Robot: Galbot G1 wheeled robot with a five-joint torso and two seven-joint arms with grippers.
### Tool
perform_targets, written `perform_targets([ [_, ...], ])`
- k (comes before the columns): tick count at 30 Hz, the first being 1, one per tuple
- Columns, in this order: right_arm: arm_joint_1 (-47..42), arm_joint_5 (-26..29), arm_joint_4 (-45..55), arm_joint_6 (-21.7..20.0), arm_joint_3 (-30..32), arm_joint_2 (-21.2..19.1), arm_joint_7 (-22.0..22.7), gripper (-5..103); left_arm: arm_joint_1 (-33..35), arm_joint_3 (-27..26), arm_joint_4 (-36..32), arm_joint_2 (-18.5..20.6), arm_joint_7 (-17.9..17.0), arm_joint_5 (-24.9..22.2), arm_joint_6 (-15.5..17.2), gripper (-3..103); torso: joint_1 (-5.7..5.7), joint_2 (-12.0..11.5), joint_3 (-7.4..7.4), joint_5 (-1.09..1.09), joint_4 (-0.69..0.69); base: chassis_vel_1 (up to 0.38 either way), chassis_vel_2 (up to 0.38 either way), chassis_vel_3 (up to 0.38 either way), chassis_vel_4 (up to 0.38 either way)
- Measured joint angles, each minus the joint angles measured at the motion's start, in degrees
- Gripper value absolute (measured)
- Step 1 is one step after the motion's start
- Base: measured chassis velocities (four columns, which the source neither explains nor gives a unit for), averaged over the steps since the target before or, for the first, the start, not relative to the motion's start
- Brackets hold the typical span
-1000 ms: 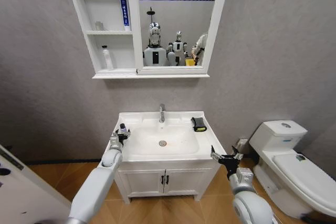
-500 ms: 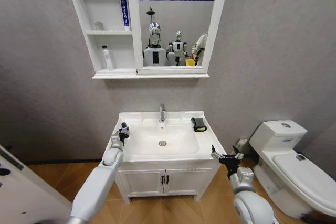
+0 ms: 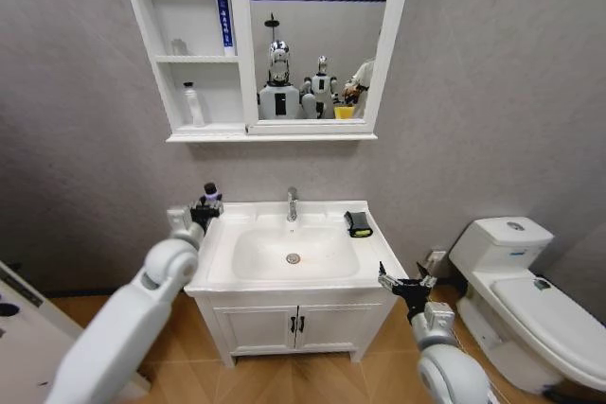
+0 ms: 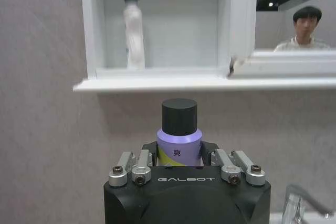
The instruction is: Move facial cleanser and shampoo from washbasin to cabinet, then wipe washbasin with towel.
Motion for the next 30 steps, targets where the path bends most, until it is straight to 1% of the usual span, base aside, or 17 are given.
perform_targets([
  [1, 0.0, 0.0, 0.0, 0.0, 0.0, 0.0, 0.0, 100, 0.0, 0.0, 0.0, 0.0, 0.0, 0.0, 0.0, 42, 0.00, 0.0, 0.00, 0.00, 0.00, 0.000, 0.000, 0.000, 0.000],
  [2, 0.0, -0.1, 0.0, 0.0, -0.1, 0.0, 0.0, 100, -3.7, 0.7, 0.2, 1.2, -0.7, -2.8, 0.9, 42, 0.00, 0.0, 0.00, -0.02, 0.01, 0.000, 0.000, 0.000, 0.000],
  [3, 0.0, -0.2, 0.0, -0.1, -0.1, -0.1, 0.0, 100, -9.8, 1.9, 2.0, 2.4, 0.0, -4.7, 1.7, 42, 0.00, 0.0, 0.00, 0.02, -0.02, 0.000, 0.000, 0.000, 0.000],
  [4, 0.0, -0.2, 0.0, -0.1, -0.1, -0.1, 0.0, 100, -9.8, 1.9, 2.0, 2.4, 0.0, -4.7, 1.7, 42, 0.00, 0.0, 0.00, 0.02, -0.02, 0.000, 0.000, 0.000, 0.000],
  [6, 0.0, -0.3, 0.1, -0.2, -0.1, -0.2, 0.0, 100, -18.0, 4.2, 6.3, 2.4, 2.2, -5.5, 2.4, 42, 0.00, 0.0, 0.00, -0.03, -0.03, 0.000, 0.000, 0.000, 0.000],
  [8, -0.1, -0.3, 0.3, -0.3, 0.0, -0.2, 0.0, 100, -26.4, 7.1, 11.5, 1.5, 3.9, -6.7, 3.1, 42, 0.01, 0.0, 0.00, 0.02, -0.03, 0.000, 0.000, 0.000, 0.000],
  [9, -0.1, -0.3, 0.3, -0.3, 0.0, -0.2, 0.0, 100, -26.4, 7.1, 11.5, 1.5, 3.9, -6.7, 3.1, 42, 0.01, 0.0, 0.00, 0.02, -0.03, 0.000, 0.000, 0.000, 0.000],
  [11, -0.3, -0.3, 0.5, -0.4, 0.3, -0.3, 0.0, 100, -33.7, 10.1, 16.9, 0.1, 5.6, -7.8, 4.0, 42, 0.01, 0.0, 0.01, -0.02, -0.02, 0.000, 0.000, 0.000, 0.000],
  [12, -0.3, -0.3, 0.5, -0.4, 0.3, -0.3, 0.0, 100, -33.7, 10.1, 16.9, 0.1, 5.6, -7.8, 4.0, 42, 0.01, 0.0, 0.01, -0.02, -0.02, 0.000, 0.000, 0.000, 0.000],
  [14, -0.5, -0.3, 0.5, -0.4, 0.5, -0.4, 0.0, 100, -41.2, 13.6, 23.6, -2.0, 8.1, -8.2, 4.3, 42, 0.01, 0.0, 0.00, 0.04, -0.03, 0.000, 0.000, 0.000, 0.000],
  [16, -0.5, -0.3, 0.5, -0.5, 0.5, -0.4, 0.1, 100, -43.1, 14.9, 25.8, -2.8, 8.9, -8.2, 4.4, 42, 0.00, 0.0, 0.00, 0.02, 0.00, 0.000, 0.000, 0.000, 0.000],
  [18, -0.4, -0.2, 0.5, -0.6, 0.5, -0.7, 0.1, 100, -47.2, 17.8, 31.6, -5.3, 12.1, -6.3, 4.1, 42, 0.01, 0.0, 0.01, 0.01, -0.03, 0.000, 0.000, 0.000, 0.000],
  [19, -0.4, -0.2, 0.5, -0.6, 0.5, -0.7, 0.1, 100, -47.2, 17.8, 31.6, -5.3, 12.1, -6.3, 4.1, 42, 0.01, 0.0, 0.01, 0.01, -0.03, 0.000, 0.000, 0.000, 0.000],
  [21, -0.3, -0.1, 0.4, -0.7, 0.6, -1.3, 0.2, 100, -49.4, 20.1, 36.0, -7.0, 14.8, -3.7, 3.5, 42, 0.01, 0.0, 0.01, 0.02, -0.03, 0.000, 0.000, 0.000, 0.000],
  [22, -0.3, -0.1, 0.4, -0.7, 0.6, -1.3, 0.2, 100, -49.4, 20.1, 36.0, -7.0, 14.8, -3.7, 3.5, 42, 0.01, 0.0, 0.01, 0.02, -0.03, 0.000, 0.000, 0.000, 0.000],
  [26, -0.2, 0.6, 0.4, -0.8, 1.2, -2.7, 0.3, 100, -51.3, 22.6, 42.9, -9.2, 18.1, -0.8, 2.8, 42, 0.01, 0.0, 0.01, 0.01, -0.01, 0.000, 0.000, 0.000, 0.000],
  [30, 0.0, 1.0, 0.6, -1.0, 1.3, -3.2, 0.4, 100, -52.0, 23.9, 47.0, -10.6, 19.6, 1.1, 2.3, 42, 0.01, 0.0, 0.01, 0.00, 0.00, 0.000, 0.000, 0.000, 0.000],
])
